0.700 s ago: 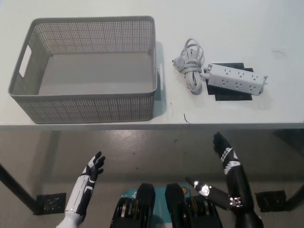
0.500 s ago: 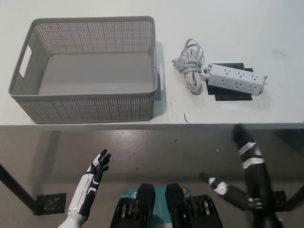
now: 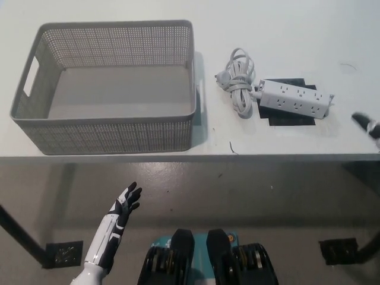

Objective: Use the right hand to pick up a power strip and put it into a container on the left side

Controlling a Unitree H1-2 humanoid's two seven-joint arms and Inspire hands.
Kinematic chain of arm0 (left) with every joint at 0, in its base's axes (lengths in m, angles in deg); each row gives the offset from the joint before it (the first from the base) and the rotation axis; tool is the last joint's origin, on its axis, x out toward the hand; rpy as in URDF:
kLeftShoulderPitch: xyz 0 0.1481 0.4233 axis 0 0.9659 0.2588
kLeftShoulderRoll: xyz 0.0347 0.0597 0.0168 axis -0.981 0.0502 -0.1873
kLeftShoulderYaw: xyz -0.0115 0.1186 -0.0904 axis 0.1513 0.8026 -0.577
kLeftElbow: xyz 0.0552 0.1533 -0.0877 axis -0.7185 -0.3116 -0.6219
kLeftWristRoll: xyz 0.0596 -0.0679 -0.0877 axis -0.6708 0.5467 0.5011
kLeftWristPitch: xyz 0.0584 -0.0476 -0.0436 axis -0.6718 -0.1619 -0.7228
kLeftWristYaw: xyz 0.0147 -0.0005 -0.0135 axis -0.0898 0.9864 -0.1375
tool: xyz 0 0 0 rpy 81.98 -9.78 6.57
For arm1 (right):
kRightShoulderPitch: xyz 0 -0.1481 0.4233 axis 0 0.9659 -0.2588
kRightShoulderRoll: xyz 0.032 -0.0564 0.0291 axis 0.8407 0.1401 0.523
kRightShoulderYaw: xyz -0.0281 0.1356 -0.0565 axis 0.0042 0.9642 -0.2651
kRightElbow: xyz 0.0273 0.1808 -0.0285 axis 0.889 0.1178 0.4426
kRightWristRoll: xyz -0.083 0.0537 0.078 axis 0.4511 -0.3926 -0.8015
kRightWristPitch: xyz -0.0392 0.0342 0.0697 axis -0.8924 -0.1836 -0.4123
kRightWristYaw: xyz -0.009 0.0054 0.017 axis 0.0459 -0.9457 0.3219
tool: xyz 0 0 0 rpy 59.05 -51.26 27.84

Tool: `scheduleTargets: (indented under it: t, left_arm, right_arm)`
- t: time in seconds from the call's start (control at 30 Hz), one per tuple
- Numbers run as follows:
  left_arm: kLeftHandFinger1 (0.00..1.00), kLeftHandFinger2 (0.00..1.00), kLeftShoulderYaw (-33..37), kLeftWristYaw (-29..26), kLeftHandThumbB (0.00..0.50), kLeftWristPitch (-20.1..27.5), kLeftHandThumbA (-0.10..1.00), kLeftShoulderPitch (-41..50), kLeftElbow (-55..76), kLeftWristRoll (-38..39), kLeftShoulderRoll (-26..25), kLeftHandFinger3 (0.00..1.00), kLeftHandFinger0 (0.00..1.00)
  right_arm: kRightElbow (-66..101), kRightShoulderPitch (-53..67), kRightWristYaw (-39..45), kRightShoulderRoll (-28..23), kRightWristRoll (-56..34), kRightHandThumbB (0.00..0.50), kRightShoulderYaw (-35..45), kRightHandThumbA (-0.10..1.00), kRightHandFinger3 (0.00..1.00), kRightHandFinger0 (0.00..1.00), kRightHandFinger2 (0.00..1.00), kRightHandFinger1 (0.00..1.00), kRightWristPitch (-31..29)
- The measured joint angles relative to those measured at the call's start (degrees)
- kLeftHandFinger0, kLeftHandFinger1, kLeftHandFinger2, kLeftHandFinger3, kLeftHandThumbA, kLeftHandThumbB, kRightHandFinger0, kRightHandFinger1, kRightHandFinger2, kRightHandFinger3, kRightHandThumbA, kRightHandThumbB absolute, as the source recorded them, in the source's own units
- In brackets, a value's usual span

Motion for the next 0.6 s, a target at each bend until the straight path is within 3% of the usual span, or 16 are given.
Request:
scheduleTargets:
  t: [0.17, 0.2, 0.27, 0.43, 0.53, 0.6]
  left_arm:
    - [1.00, 1.00, -0.1, 0.1, 0.256, -0.1, 1.00, 0.0, -0.5, 0.0, -0.4, 1.00, 1.00]
    - [1.00, 1.00, -0.2, 0.1, 0.257, -0.1, 1.00, 0.0, -0.6, 0.0, -0.4, 1.00, 1.00]
    - [1.00, 1.00, -0.2, 0.2, 0.256, -0.1, 1.00, 0.0, -1.2, 0.1, -0.5, 1.00, 1.00]
    - [1.00, 1.00, -0.2, 0.4, 0.261, -0.1, 1.00, 0.0, -2.1, 0.1, -0.6, 1.00, 1.00]
    - [1.00, 1.00, -0.3, 0.6, 0.278, -0.1, 1.00, -0.1, -3.1, 0.1, -0.6, 1.00, 1.00]
    - [1.00, 1.00, -0.3, 0.6, 0.279, -0.1, 1.00, -0.1, -3.5, 0.1, -0.6, 1.00, 1.00]
  right_arm:
    - [-1.8, -7.6, 2.4, -5.8, 0.9, 0.355, -0.5, 1.00, 1.00, 1.00, 1.00, 1.00, 6.3]
    - [-2.4, -8.9, 2.8, -6.7, 1.0, 0.381, -0.8, 1.00, 1.00, 1.00, 1.00, 1.00, 7.2]
    - [-4.9, -13.1, 4.5, -8.9, 1.3, 0.384, -2.3, 1.00, 1.00, 1.00, 1.00, 1.00, 9.8]
    - [-13.4, -23.9, 9.1, -12.4, 2.7, 0.324, -7.3, 1.00, 1.00, 1.00, 1.00, 1.00, 14.8]
    - [-20.5, -30.7, 12.4, -12.9, 3.5, 0.335, -11.5, 1.00, 1.00, 1.00, 1.00, 1.00, 17.3]
    - [-24.2, -33.5, 13.9, -13.0, 3.8, 0.312, -13.7, 1.00, 1.00, 1.00, 1.00, 1.00, 18.4]
